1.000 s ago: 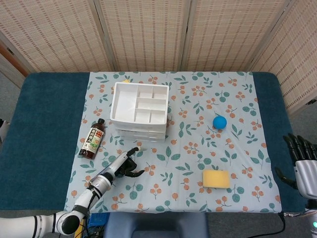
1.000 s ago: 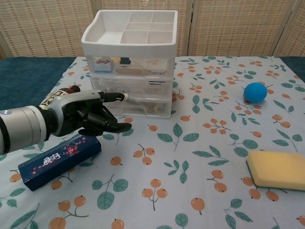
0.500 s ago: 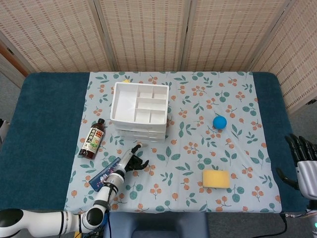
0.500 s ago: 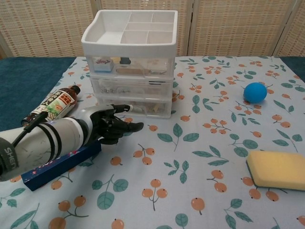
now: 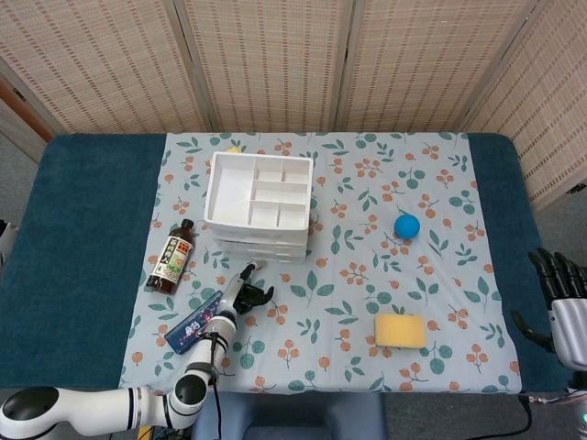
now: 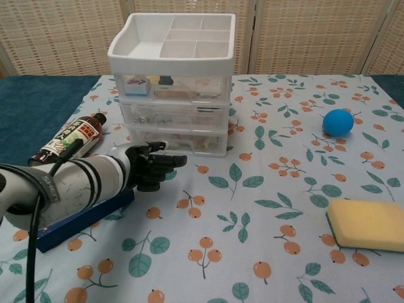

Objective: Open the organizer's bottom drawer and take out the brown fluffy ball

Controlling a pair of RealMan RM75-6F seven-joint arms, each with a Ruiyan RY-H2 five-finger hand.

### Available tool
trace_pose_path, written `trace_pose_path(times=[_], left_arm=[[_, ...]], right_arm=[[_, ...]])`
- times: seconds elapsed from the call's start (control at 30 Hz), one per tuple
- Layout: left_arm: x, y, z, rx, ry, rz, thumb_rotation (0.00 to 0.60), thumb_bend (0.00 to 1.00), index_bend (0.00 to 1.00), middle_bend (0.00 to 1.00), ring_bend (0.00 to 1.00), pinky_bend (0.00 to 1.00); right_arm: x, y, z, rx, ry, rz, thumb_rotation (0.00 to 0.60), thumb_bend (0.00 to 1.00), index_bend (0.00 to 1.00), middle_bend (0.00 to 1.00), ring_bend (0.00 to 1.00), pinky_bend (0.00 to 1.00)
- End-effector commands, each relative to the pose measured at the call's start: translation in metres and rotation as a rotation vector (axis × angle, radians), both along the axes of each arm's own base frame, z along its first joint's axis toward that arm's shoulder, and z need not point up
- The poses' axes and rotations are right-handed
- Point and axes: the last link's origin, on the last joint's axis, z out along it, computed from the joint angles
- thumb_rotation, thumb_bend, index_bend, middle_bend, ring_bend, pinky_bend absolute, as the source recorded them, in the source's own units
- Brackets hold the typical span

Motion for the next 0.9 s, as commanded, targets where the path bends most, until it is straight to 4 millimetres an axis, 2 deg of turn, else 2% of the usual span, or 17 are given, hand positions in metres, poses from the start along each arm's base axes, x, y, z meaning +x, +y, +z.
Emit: trace_pose_path(times=[0.03, 0.57, 0.9], left_arm=[[0.003, 0.000, -0.003, -0.009, -0.018, 0.027, 0.600, 0.41, 0.13, 0.99, 1.00, 1.00], [0.015, 0.006, -0.012, -0.041, -0.095, 0.116, 0.600, 0.41, 0.11, 1.00, 1.00, 1.00], [0.014, 0.011, -0.016, -0.028, -0.125, 0.183, 0.600, 0.41, 0.11, 1.00, 1.00, 1.00]], right_arm=[[0.000, 0.001, -0.001, 0.005, -0.002, -0.001, 0.600, 0.28, 0.00, 0.03, 0.01, 0.07], [-0.001, 0.004, 0.001, -0.007, -0.016, 0.004, 0.600, 0.28, 0.00, 0.03, 0.01, 0.07], [-0.002, 0.008, 0.006, -0.038, -0.025, 0.029, 0.600, 0.28, 0.00, 0.03, 0.01, 0.07]])
